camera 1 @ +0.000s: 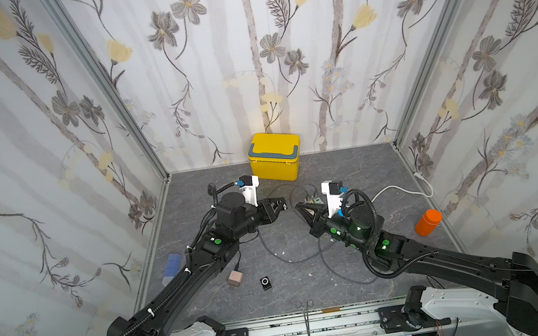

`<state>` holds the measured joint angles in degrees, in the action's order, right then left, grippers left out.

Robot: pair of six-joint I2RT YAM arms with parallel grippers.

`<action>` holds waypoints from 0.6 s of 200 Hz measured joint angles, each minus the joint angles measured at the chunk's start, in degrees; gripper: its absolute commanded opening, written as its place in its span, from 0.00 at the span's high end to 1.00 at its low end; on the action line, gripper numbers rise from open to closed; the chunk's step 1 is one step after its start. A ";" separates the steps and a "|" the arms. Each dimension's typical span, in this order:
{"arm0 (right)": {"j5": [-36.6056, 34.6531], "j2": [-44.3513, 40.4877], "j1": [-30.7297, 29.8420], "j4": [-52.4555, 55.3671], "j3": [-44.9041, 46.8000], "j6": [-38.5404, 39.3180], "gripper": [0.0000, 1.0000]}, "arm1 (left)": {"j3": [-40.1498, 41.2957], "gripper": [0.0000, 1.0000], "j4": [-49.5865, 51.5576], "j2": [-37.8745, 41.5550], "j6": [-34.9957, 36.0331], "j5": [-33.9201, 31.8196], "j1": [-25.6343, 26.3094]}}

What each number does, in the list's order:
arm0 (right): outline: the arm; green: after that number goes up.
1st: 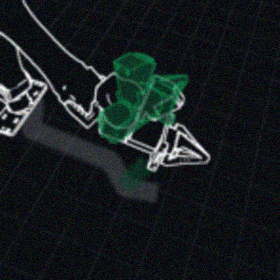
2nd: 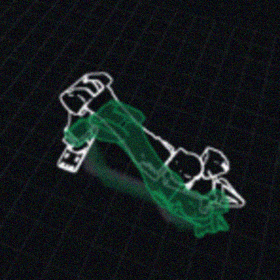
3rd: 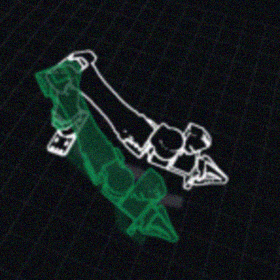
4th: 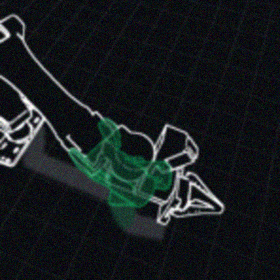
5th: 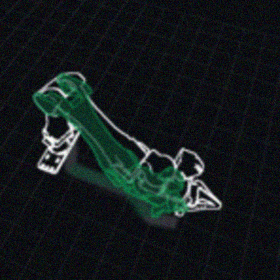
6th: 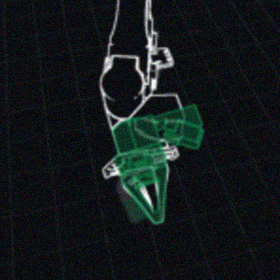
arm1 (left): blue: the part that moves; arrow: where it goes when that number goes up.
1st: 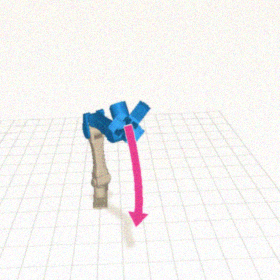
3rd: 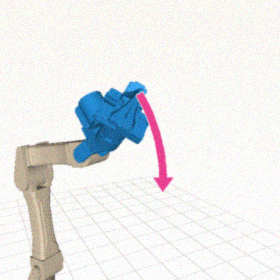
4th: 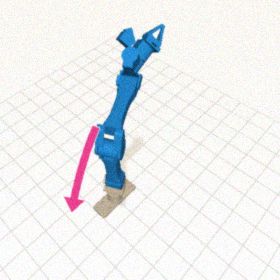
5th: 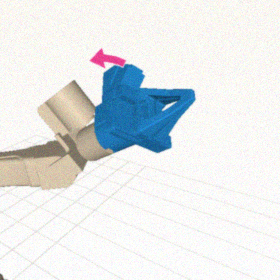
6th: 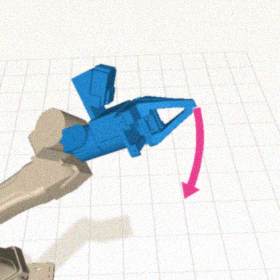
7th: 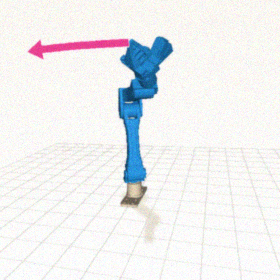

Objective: Charge mp3
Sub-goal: Insert the charging cable into the MP3 player.

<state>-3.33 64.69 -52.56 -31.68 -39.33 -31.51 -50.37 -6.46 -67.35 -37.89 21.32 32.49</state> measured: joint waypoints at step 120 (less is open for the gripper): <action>-1.73 3.17 -0.74 -3.61 0.07 0.11 1.00 | 3.02 0.87 -4.37 1.33 -4.83 2.67 -0.17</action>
<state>-5.06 67.85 -53.30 -35.29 -39.27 -31.40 -47.35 -10.83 -66.02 -42.72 23.99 32.32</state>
